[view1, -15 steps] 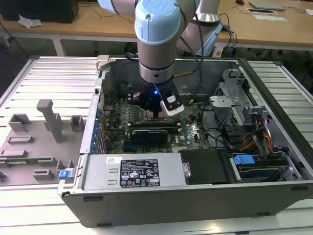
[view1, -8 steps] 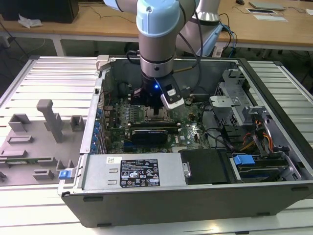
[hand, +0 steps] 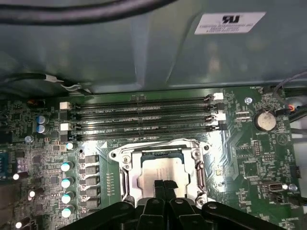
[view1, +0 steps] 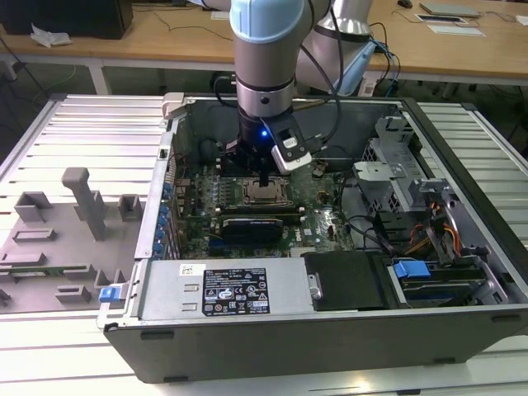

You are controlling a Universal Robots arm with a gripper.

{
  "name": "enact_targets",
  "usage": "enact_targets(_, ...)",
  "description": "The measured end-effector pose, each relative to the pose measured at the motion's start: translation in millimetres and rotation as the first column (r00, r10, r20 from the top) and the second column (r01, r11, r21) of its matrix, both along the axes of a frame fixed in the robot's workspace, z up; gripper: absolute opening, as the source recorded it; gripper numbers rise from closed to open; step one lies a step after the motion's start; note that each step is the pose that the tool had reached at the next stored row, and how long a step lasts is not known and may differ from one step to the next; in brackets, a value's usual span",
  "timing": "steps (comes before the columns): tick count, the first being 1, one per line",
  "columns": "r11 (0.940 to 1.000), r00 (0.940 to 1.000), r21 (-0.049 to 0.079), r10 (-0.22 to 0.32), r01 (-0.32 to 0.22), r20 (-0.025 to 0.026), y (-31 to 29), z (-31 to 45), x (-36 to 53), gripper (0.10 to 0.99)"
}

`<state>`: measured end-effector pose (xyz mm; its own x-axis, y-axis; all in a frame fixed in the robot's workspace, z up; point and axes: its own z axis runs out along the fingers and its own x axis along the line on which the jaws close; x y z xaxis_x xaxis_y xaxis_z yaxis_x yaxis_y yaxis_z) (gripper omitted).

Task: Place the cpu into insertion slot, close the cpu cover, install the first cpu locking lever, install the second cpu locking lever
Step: 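Install the second cpu locking lever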

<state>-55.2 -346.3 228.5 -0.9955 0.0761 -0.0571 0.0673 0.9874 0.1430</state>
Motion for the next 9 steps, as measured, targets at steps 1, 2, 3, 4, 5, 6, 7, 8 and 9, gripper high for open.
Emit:
enact_targets(1, 1.0000, 1.0000, 0.000, 0.000, 0.000, 0.0000, 0.0, 1.1, 0.0, 0.106)
enact_targets(2, 1.0000, 1.0000, -0.001, 0.000, 0.000, 0.0001, 0.1, 1.5, 0.0, 0.106)
enact_targets(3, 1.0000, 1.0000, -0.001, 0.000, 0.000, 0.0001, 0.1, 1.5, 0.0, 0.106)
enact_targets(4, 1.0000, 1.0000, -0.001, 0.000, 0.000, 0.0001, 0.1, 1.5, 0.0, 0.106)
enact_targets(5, 1.0000, 1.0000, -0.001, 0.000, 0.000, 0.0000, 0.1, 1.6, 0.0, 0.106)
enact_targets(6, 1.0000, 1.0000, -0.001, 0.000, 0.000, 0.0001, 0.1, 1.7, 0.0, 0.106)
enact_targets(7, 1.0000, 1.0000, -0.001, 0.000, 0.000, 0.0001, 0.1, 1.7, 0.0, 0.106)
enact_targets(8, 1.0000, 1.0000, -0.001, 0.000, 0.000, 0.0000, 0.1, 1.8, 0.0, 0.106)
enact_targets(9, 1.0000, 1.0000, -0.001, 0.000, 0.000, 0.0000, 0.1, 1.8, 0.0, 0.106)
